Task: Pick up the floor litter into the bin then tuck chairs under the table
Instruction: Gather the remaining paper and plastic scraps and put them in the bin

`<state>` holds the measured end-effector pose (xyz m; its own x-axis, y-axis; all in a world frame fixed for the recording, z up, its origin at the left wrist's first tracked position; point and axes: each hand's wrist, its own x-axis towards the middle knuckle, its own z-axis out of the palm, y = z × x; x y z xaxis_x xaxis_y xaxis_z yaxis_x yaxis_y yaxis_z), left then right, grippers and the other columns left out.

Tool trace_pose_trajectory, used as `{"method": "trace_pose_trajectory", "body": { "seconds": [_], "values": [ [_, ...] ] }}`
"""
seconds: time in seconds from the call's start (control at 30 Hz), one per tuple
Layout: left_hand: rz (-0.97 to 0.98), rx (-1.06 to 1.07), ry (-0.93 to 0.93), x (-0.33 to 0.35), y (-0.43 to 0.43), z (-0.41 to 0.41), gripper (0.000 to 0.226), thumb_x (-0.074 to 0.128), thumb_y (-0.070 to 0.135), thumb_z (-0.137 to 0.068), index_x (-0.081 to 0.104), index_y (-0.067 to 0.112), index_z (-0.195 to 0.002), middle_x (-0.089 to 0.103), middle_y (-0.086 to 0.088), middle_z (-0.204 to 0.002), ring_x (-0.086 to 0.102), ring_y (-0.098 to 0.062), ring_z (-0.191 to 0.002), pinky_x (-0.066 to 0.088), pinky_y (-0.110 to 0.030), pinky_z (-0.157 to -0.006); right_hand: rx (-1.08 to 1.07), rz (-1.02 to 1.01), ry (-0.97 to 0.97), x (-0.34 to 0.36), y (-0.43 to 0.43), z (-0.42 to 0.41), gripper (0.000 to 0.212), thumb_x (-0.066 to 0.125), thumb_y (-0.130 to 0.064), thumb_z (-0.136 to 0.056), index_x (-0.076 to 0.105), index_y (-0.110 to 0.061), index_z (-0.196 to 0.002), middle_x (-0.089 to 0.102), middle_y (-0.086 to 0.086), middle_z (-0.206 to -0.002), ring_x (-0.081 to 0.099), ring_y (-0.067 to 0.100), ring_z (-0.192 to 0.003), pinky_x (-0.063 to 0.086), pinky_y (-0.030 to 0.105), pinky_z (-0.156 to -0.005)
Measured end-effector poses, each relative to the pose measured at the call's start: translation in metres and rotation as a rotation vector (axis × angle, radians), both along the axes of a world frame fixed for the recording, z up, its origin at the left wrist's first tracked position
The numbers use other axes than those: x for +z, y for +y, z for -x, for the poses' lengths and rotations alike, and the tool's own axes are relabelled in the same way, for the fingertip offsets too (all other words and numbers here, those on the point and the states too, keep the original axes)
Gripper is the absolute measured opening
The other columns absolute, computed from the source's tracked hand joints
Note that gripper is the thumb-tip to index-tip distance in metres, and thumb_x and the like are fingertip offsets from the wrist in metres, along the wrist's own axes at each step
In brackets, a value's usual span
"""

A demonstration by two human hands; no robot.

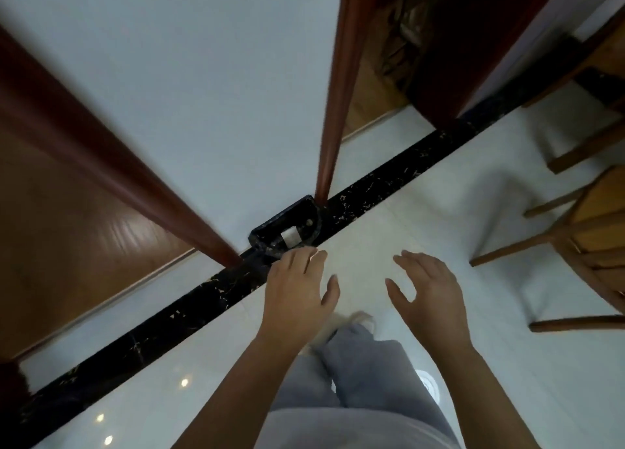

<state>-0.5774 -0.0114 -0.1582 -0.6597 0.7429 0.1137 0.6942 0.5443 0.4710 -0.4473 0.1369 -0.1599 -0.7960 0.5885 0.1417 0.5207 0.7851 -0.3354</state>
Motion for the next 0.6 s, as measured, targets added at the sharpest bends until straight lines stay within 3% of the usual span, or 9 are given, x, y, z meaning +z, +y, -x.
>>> {"method": "trace_pose_trajectory", "body": {
  "seconds": [0.33,0.6],
  "values": [
    [-0.029,-0.470,0.033,0.049,0.074,-0.072,0.038,0.044,0.032,-0.080,0.065,0.007,-0.099,0.066,-0.007,-0.098,0.060,-0.024,-0.090,0.050,-0.035,-0.074,-0.425,-0.061,0.014,0.068,0.023,-0.138,0.033,0.078,-0.012,-0.068,0.069,-0.007,-0.099,0.070,0.012,-0.101,0.064,0.032,-0.093,0.048,0.044,-0.082],
    [-0.060,-0.768,0.066,0.083,0.157,-0.182,0.040,0.042,0.031,-0.081,0.066,0.005,-0.100,0.068,-0.009,-0.097,0.063,-0.027,-0.088,0.051,-0.036,-0.074,-0.756,-0.105,0.098,0.095,0.040,-0.271,0.031,0.077,-0.009,-0.070,0.068,-0.005,-0.099,0.070,0.011,-0.097,0.065,0.032,-0.089,0.050,0.040,-0.078]
  ]
}}
